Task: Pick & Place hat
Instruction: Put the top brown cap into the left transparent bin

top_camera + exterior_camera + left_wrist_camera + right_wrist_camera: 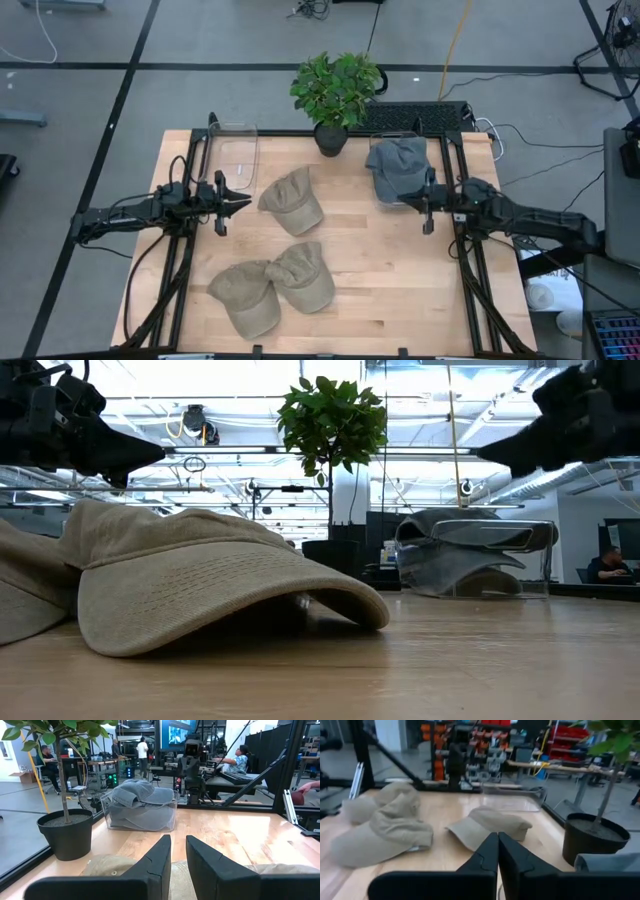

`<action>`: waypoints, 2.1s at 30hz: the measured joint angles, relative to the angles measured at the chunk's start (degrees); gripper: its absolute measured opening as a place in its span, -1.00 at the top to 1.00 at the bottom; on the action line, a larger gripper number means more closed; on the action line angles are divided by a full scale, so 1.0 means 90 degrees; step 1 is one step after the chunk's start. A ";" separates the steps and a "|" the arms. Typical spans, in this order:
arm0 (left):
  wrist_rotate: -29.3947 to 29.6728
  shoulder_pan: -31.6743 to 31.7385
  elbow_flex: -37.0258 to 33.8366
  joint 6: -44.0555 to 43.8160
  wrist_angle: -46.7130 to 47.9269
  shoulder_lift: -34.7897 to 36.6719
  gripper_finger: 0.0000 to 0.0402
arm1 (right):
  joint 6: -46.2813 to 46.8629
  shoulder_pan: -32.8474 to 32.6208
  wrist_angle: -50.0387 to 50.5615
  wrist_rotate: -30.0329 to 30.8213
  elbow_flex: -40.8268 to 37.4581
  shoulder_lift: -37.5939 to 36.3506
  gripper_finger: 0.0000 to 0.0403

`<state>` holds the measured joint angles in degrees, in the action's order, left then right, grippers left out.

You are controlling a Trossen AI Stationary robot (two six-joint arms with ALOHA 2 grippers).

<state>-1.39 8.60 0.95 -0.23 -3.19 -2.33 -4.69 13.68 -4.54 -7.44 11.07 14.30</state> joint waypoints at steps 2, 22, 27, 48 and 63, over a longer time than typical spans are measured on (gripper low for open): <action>0.0000 -0.0002 0.0000 0.0000 -0.0001 0.0001 0.67 | 0.0115 0.0067 -0.0333 0.0000 -0.0271 -0.0183 1.00; 0.0002 -0.0002 0.0000 0.0002 -0.0001 -0.0001 0.67 | 0.0235 -0.0642 -0.0678 0.0117 -0.0965 -0.0326 1.00; 0.0002 0.0000 0.0000 0.0000 -0.0002 0.0001 0.67 | 0.0326 -0.0781 -0.0588 0.0512 -0.0969 -0.0327 1.00; -0.0003 -0.0001 -0.0002 -0.0091 -0.0543 -0.0003 0.67 | 0.0425 -0.0781 -0.0590 0.0493 -0.0979 -0.0327 1.00; 0.1107 0.0000 0.0091 -0.1383 -0.0903 -0.0142 0.67 | 0.0425 -0.0781 -0.0590 0.0491 -0.0982 -0.0326 1.00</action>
<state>8.58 8.60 1.77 -12.68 -11.32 -3.61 -0.86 6.66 -9.85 -3.03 2.24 11.37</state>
